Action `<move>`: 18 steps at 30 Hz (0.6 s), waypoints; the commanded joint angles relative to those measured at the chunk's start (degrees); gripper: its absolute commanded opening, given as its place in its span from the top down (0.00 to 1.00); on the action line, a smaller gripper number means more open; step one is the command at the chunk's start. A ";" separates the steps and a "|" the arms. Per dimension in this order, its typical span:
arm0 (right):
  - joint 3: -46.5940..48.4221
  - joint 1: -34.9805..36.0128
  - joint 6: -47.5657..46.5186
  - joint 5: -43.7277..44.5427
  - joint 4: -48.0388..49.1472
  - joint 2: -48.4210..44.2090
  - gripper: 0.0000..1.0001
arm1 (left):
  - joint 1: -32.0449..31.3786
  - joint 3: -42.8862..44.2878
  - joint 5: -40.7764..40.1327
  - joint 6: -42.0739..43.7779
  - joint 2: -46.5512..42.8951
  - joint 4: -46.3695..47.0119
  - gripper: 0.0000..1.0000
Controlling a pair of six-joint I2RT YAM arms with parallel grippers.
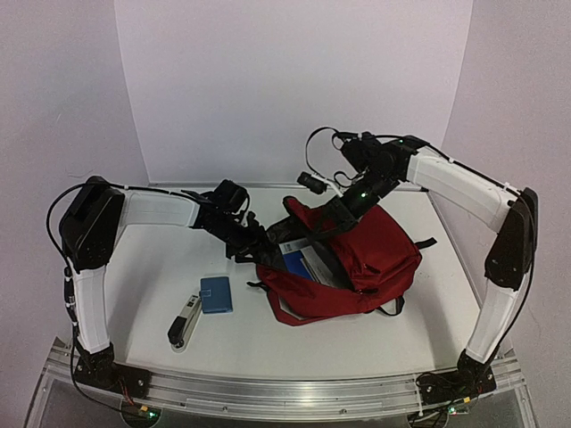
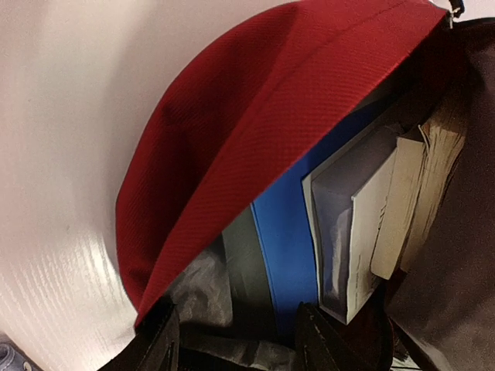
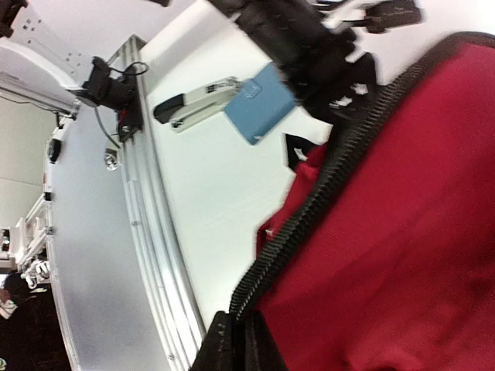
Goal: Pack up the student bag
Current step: Adjust the student bag at the center of the board.
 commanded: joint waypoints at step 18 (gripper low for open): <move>-10.62 -21.25 -7.52 11.38 -2.61 -7.11 0.32 | 7.27 12.51 -1.55 2.77 5.86 -5.59 1.00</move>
